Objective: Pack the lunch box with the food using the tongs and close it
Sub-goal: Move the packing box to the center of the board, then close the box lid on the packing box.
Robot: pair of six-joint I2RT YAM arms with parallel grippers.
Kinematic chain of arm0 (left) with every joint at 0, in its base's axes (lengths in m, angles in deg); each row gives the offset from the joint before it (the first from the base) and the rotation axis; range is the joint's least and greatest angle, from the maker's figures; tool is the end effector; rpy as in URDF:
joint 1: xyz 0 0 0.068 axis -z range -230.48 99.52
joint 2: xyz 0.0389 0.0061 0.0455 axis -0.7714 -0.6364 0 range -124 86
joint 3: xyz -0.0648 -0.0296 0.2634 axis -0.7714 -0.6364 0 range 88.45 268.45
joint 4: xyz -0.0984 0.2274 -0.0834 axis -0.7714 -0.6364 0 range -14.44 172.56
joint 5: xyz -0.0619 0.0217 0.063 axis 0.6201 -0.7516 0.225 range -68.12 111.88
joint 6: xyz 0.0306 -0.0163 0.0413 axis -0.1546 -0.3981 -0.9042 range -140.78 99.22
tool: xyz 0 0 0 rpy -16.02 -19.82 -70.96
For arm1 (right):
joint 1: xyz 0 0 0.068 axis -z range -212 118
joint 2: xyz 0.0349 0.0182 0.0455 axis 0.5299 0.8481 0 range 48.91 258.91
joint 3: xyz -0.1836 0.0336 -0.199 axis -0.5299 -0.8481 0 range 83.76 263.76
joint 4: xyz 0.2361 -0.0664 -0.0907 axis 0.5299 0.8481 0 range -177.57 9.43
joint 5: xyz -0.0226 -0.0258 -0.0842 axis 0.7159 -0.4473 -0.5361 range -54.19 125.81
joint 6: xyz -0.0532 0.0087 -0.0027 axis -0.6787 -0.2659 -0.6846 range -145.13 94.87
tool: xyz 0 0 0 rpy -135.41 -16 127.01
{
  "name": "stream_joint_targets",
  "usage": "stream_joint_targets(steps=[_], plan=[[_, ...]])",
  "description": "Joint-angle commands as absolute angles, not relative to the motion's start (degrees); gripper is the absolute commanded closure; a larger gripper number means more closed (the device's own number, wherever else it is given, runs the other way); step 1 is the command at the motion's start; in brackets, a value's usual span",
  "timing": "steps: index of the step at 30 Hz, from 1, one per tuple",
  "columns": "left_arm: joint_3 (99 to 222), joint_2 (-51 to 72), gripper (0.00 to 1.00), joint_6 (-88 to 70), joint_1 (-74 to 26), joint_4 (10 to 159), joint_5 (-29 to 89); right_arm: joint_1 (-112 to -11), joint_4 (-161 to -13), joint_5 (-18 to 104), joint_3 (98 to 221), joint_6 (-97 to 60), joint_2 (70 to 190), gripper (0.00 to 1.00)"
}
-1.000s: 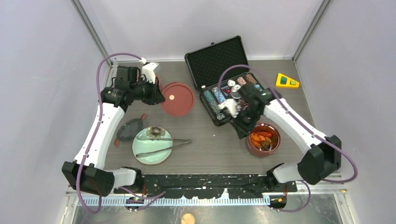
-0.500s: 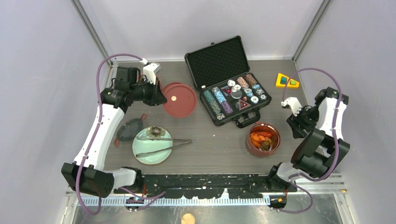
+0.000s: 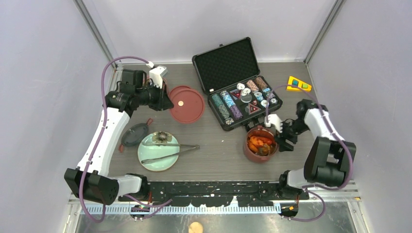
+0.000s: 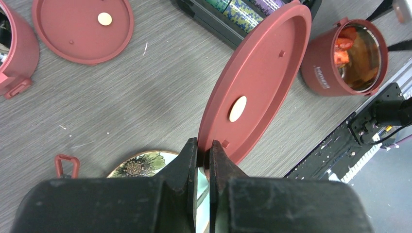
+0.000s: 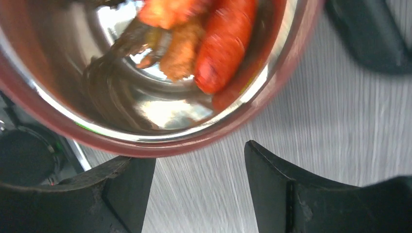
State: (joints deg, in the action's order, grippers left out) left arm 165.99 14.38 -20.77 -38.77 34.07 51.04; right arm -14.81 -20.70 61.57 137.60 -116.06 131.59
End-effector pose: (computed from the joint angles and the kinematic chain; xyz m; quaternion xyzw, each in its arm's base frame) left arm 0.2429 -0.0681 0.3779 0.1911 0.8711 -0.2690 0.3637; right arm 0.2141 -0.0499 0.2042 -0.5753 0.7856 0.1699 0.1517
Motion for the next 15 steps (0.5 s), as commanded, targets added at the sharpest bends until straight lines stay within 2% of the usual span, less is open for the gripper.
stream_joint_targets(steps=[1,6,11,15], plan=[[166.63,14.34,0.94,-20.45,-38.95,34.73,52.98,-27.19,-24.06,68.33,133.20,-106.95,122.38,0.28],[166.43,13.87,0.93,-19.26,-38.96,35.21,54.00,-40.29,-29.66,70.20,133.90,-93.85,123.19,0.28],[167.42,12.67,0.93,-17.25,-38.94,34.63,55.63,-55.65,-37.49,67.01,134.13,-83.05,123.95,0.27],[167.42,12.18,0.92,-16.34,-38.83,34.68,58.20,-61.99,-39.92,67.98,137.06,-75.33,125.66,0.27]])
